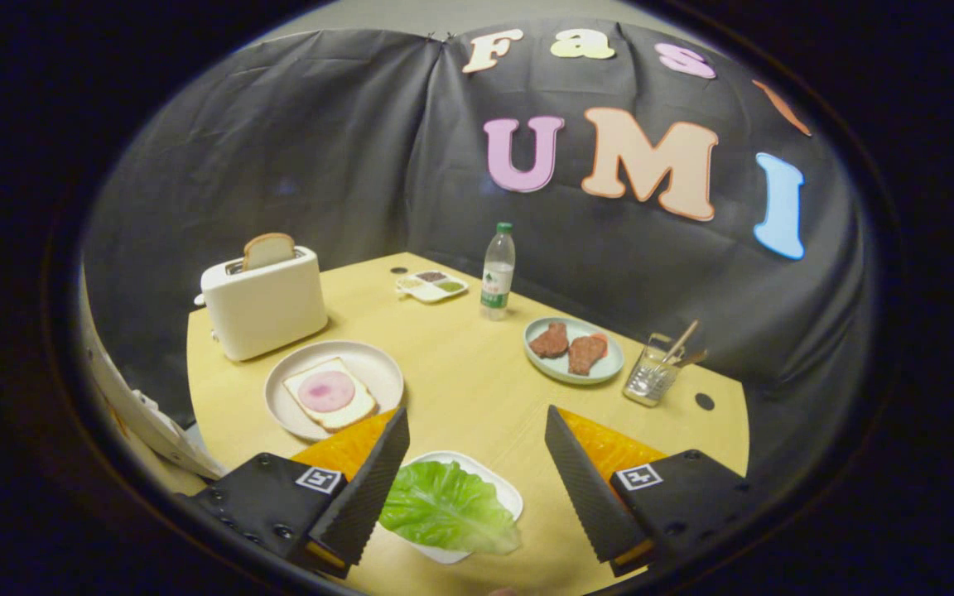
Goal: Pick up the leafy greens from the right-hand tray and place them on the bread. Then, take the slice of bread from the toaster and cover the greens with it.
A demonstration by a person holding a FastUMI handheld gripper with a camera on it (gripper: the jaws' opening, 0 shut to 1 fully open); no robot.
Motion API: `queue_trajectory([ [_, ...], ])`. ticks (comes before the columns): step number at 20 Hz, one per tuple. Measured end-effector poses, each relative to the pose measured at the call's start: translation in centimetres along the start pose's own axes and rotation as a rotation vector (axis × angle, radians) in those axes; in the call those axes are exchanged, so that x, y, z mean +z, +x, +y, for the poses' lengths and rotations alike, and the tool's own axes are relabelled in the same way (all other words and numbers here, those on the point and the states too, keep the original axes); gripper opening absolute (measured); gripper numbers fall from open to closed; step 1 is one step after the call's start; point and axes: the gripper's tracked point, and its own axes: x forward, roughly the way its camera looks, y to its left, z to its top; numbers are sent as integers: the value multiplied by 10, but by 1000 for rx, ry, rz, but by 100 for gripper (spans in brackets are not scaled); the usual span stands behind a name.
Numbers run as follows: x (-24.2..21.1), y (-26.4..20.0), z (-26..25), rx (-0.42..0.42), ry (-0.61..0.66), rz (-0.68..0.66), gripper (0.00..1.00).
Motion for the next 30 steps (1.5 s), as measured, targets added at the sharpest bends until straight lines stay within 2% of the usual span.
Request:
queue_trajectory([
  [8, -66, 24, 6, 73, 2, 149, 100],
  [16, -114, 38, 17, 123, 3, 273, 100],
  [26, -144, 42, 16, 131, 29, 371, 100],
  [27, -142, 42, 17, 129, 31, 371, 93],
  [30, -144, 42, 17, 114, 42, 380, 65],
])
